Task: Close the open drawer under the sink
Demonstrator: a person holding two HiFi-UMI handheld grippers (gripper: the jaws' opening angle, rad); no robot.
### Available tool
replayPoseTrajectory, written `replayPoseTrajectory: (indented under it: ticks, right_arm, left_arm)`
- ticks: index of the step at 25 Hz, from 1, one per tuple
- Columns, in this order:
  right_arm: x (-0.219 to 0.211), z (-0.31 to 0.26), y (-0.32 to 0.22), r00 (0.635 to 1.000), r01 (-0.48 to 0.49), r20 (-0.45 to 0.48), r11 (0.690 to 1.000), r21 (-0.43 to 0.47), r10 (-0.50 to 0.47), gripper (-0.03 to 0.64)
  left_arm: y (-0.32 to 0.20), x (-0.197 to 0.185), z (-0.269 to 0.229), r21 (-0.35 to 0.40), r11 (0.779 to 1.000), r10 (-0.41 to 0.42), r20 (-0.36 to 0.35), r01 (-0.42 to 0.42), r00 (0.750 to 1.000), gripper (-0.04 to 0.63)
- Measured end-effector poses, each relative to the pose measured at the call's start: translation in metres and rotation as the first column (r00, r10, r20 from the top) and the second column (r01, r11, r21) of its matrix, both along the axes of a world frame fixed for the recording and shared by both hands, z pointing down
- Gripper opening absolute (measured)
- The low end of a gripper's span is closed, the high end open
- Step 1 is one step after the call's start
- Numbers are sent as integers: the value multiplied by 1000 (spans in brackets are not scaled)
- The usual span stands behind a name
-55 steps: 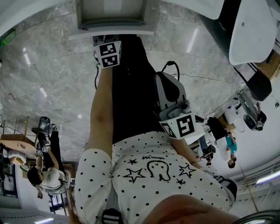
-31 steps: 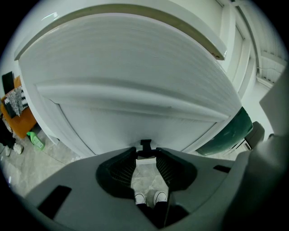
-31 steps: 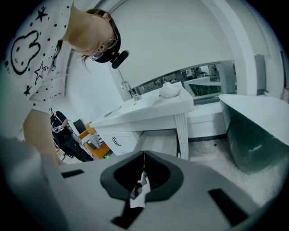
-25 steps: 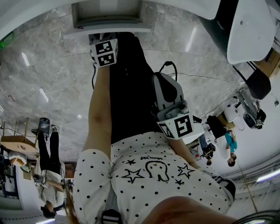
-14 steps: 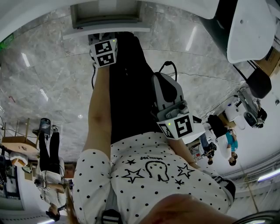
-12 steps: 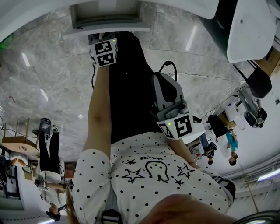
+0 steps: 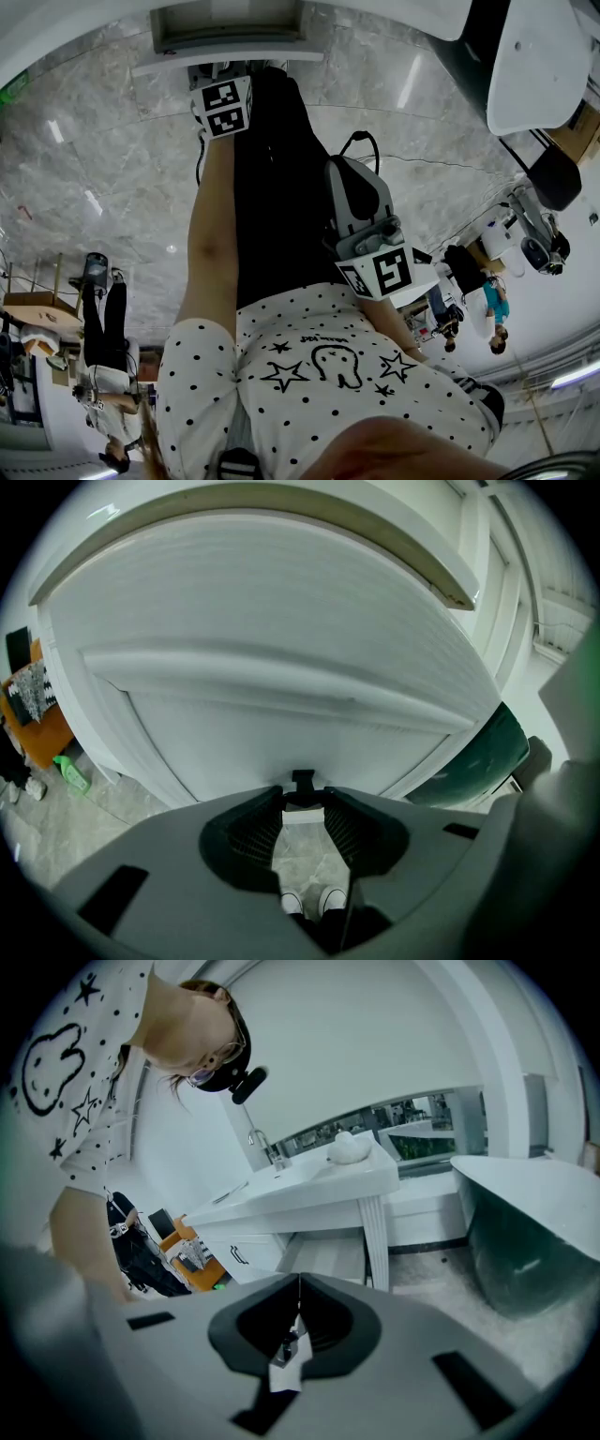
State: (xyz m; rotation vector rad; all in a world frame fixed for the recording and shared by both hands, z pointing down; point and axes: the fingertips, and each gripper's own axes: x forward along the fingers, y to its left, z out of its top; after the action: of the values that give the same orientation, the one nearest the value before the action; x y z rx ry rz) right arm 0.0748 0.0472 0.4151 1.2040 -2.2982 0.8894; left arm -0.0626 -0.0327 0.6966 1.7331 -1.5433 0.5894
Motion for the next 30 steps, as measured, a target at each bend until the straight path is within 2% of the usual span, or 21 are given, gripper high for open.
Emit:
replayPoseTrajectory:
  ticks: [8,30]
  right_arm:
    - [-2,-2,-2,1000,2,3,1000,-2,-2,15]
    - [5,4,-1,1000,-5,1,1000,-16,5,15]
  left_arm:
    - [-30,-3,-5,30,999,-20,-5,21,1000,143]
    - [-37,-1,-4,39,998,-48,-13,48,999,143]
